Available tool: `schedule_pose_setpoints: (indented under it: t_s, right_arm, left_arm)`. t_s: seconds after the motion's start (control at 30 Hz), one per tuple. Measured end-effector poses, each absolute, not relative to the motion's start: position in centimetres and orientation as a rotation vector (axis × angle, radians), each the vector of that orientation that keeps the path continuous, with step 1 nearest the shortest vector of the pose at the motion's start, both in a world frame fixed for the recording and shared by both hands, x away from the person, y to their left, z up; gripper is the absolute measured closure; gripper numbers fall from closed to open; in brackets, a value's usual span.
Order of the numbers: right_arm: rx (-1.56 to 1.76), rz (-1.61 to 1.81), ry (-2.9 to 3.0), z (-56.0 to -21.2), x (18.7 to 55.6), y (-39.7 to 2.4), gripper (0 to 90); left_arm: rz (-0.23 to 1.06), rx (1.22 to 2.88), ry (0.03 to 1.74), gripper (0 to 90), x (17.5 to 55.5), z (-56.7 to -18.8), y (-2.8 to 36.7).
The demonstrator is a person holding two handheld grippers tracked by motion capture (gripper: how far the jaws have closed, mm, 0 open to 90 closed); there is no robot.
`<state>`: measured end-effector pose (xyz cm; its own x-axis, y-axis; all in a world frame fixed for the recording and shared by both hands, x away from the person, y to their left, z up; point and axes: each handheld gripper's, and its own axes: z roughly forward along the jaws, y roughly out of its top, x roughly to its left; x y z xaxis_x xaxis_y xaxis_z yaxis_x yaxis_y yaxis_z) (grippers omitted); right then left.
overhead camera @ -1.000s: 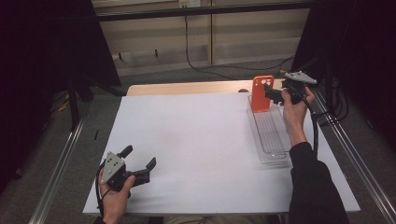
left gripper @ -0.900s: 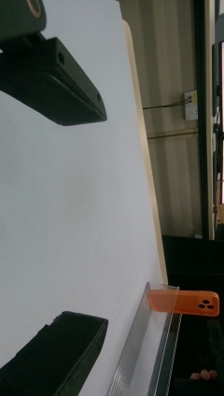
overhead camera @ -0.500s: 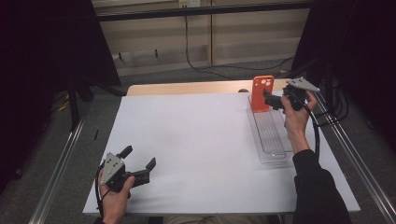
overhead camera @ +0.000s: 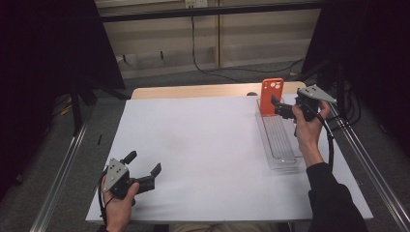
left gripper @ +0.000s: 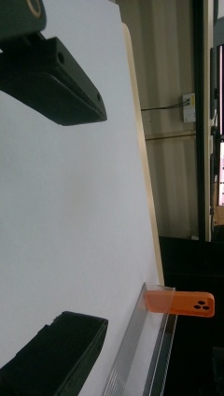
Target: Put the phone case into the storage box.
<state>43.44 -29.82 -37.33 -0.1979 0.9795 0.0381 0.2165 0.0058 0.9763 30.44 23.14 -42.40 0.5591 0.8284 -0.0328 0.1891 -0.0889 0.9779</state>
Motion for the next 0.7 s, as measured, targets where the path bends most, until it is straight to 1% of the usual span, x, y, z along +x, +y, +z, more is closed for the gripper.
schedule_pose_setpoints:
  t_s: [0.7]
  right_arm:
    - [1.198,1.305,1.509,-36.8,40.1,-29.3,0.3]
  left_arm:
    - [0.667,1.592,0.882,2.6,30.4,-42.4,23.1]
